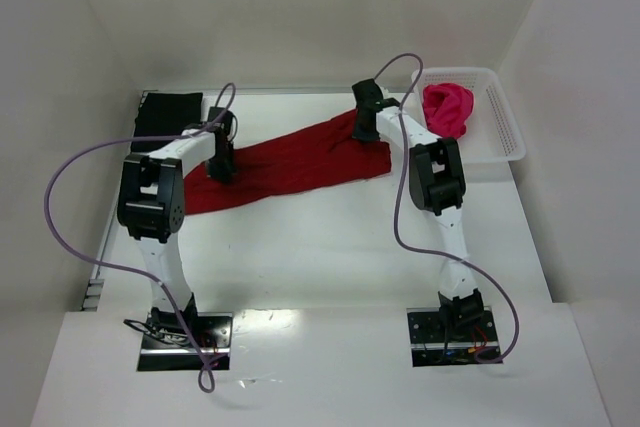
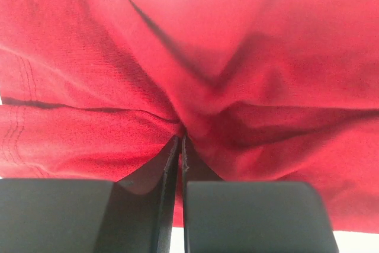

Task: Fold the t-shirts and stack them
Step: Rotate the tshirt 90 degrees

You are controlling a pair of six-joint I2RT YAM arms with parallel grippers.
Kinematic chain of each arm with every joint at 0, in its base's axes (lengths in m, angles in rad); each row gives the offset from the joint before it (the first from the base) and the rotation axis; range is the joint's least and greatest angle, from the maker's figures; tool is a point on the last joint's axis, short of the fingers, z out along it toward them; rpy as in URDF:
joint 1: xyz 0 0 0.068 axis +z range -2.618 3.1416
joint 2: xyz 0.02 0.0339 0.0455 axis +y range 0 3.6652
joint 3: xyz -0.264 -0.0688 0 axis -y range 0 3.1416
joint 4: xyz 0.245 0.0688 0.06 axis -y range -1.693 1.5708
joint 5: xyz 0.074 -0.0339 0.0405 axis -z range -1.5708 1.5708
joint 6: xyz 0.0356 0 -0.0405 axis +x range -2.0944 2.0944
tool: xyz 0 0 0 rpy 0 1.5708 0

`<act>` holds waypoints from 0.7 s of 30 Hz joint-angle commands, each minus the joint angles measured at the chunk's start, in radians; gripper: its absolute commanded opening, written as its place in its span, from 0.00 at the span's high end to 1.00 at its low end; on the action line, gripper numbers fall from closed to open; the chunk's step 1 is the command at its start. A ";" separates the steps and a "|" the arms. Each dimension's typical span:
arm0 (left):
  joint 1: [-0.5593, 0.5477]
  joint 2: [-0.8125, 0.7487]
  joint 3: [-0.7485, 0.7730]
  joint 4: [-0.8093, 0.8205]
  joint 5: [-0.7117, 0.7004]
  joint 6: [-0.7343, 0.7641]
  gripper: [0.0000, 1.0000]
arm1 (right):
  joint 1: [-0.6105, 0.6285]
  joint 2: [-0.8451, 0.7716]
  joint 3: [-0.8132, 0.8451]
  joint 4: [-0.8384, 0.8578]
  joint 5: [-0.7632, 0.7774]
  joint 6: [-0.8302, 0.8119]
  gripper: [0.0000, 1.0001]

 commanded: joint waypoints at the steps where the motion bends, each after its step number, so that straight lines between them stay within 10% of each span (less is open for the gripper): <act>1: -0.063 -0.005 -0.068 -0.148 0.061 -0.057 0.90 | 0.008 0.018 0.050 -0.011 -0.057 -0.015 1.00; 21: -0.287 -0.266 -0.286 -0.290 0.321 -0.189 0.91 | 0.008 0.291 0.574 -0.066 -0.121 -0.049 0.97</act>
